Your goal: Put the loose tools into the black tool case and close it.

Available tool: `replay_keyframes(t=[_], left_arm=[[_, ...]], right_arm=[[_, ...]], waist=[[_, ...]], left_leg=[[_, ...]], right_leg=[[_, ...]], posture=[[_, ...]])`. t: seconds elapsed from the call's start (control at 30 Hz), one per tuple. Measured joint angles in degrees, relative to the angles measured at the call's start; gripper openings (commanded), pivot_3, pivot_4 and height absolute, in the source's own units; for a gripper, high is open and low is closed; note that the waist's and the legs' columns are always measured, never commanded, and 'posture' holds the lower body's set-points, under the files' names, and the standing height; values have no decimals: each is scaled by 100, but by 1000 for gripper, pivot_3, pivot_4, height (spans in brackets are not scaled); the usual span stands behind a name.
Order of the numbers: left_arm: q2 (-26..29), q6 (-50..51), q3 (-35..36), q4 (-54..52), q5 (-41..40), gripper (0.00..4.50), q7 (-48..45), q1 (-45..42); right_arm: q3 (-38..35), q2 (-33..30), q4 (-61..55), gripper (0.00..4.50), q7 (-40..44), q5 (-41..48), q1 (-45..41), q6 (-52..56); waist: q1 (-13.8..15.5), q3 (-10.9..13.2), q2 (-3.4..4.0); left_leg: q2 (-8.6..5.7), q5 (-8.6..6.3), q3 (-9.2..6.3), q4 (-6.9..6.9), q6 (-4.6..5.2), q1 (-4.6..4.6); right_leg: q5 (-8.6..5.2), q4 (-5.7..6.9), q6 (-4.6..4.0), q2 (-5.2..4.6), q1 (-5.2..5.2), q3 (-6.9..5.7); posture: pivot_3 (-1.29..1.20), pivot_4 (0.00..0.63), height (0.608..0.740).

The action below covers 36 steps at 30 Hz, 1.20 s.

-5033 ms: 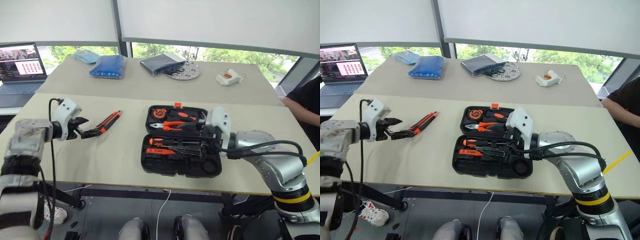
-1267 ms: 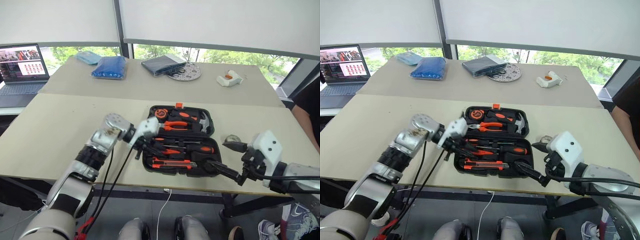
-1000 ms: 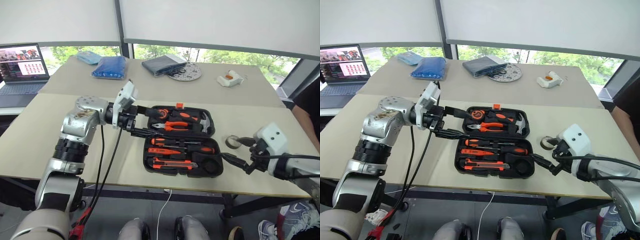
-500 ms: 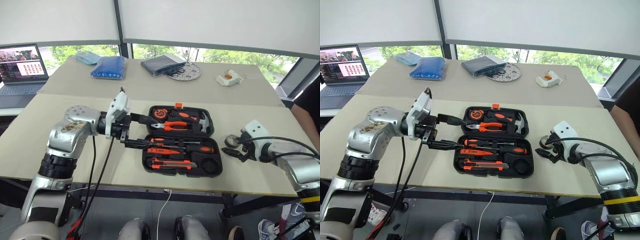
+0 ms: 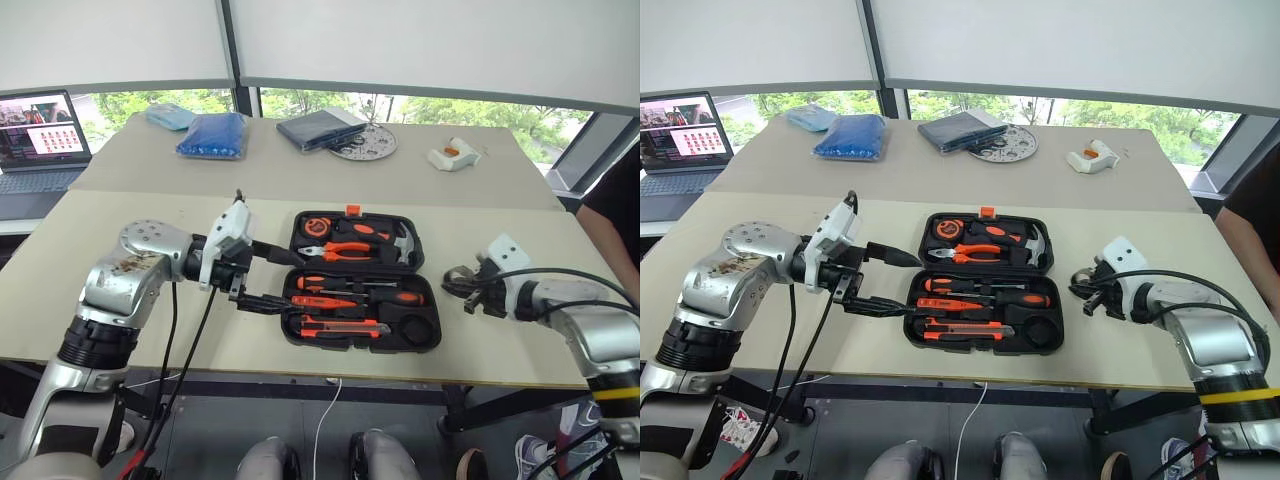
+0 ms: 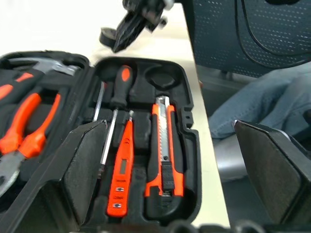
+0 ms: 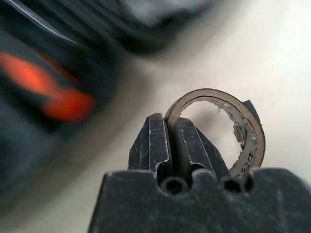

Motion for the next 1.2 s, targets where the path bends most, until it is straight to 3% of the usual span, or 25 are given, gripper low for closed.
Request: replay_keyframes(t=[0.13, 0.33, 0.37, 0.73, 0.77, 0.87, 0.9, 0.97, 1.2], left_arm=[[-1, -71, -72, -2, 9, 4500, -69, -2], [-2, -132, -111, 38, 23, 4500, -75, -3], [-2, -179, -111, 70, 31, 4500, -74, -4], [-1, -348, -115, 176, 142, 4500, -61, -40], [-1, -350, -115, 197, 153, 4500, -57, -40], [0, -351, -115, 323, 243, 4500, 48, -40], [-1, -383, -116, 475, 359, 4242, 171, -37], [-1, -650, -110, 831, 611, 3746, 411, 10], [-71, -1475, -107, 1622, 1368, 1045, 1249, 563]], right_arm=[[71, -364, -1333, 22, 225, 465, 473, 395], [637, -401, -1317, 22, -240, -198, 797, 417], [640, -408, -1276, 786, -282, -252, 842, 417], [216, -558, -1679, 4386, -20, 54, 1377, 426], [206, -558, -1695, 4451, -16, 66, 1378, 427], [-6, -519, -1602, 4451, -38, 236, 1282, 448], [-151, -459, -1469, 3904, -69, 276, 1148, 454], [-416, -372, -1143, 3346, -193, 319, 930, 454], [-508, -393, 228, 868, -557, -537, 806, -252]], waist=[[35, 0, -1], [103, 0, -1], [109, 0, -1], [128, 0, -2], [128, 0, -3], [128, 0, -3], [121, 0, -3], [115, 0, -2], [137, 0, -3]], left_leg=[[-2, -1, -2, 1, 0, -2], [-5, -2, -1, 1, 0, -4], [-4, -1, -2, 1, 1, -5], [-3, -1, -3, -1, 1, -5], [-3, -1, -3, 0, 1, -5], [-3, -1, -4, 0, 1, -3], [-3, -1, -4, 0, 1, -2], [-3, -1, -3, -1, 1, 1], [-5, -1, -1, -2, 2, -14]], right_leg=[[0, -5, 0, -5, 3, -2], [2, -3, 2, -13, -3, -1], [2, -3, 1, -11, -3, -1], [-3, -6, -5, -2, 0, -5], [-2, -5, -3, -2, 0, -6], [1, -4, 1, -4, 0, -4], [4, -4, 0, -3, 0, -4], [6, -4, -2, -2, 0, -4], [14, -6, -23, -5, -7, -9]], posture=[[0, 150, 718], [0, 150, 718], [0, 150, 718], [0, 150, 718], [0, 150, 718], [0, 150, 718], [0, 150, 718], [0, 150, 718], [0, 150, 718]])
